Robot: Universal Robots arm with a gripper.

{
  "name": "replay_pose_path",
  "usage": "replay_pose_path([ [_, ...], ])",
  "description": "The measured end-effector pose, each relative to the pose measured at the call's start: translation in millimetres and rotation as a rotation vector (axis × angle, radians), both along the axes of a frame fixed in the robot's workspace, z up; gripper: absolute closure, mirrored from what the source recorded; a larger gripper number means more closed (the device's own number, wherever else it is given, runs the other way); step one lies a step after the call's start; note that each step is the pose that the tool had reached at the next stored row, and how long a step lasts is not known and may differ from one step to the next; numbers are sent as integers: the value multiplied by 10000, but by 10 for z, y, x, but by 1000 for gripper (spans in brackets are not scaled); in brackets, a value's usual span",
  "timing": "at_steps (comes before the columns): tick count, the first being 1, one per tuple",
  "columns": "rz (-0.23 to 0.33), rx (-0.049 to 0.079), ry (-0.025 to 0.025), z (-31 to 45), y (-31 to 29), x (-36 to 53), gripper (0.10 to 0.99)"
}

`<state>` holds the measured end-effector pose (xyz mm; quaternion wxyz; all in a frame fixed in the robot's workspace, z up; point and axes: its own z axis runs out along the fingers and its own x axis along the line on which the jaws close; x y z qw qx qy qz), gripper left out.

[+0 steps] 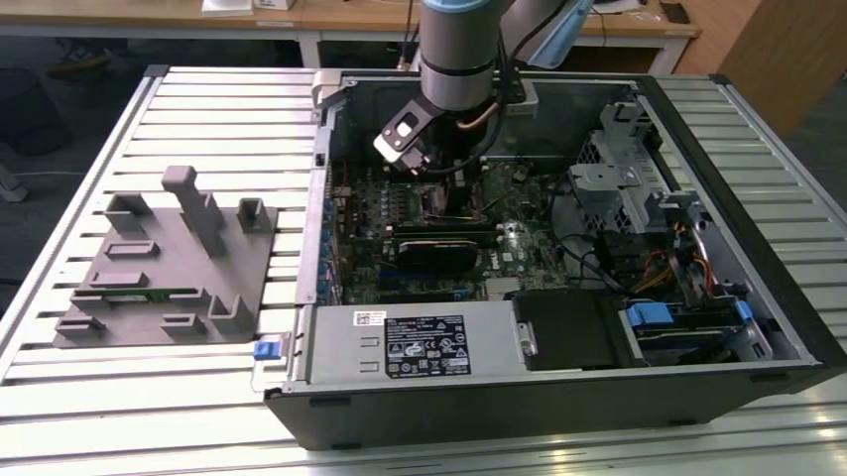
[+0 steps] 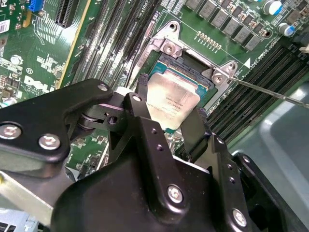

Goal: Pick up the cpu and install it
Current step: 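Place the cpu into insertion slot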

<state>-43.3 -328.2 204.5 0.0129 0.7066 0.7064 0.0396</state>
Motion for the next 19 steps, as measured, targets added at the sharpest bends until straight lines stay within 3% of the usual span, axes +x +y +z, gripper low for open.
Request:
replay_pose_path([
  [19, -1, 0, 0, -81, 18, -4, 561],
])
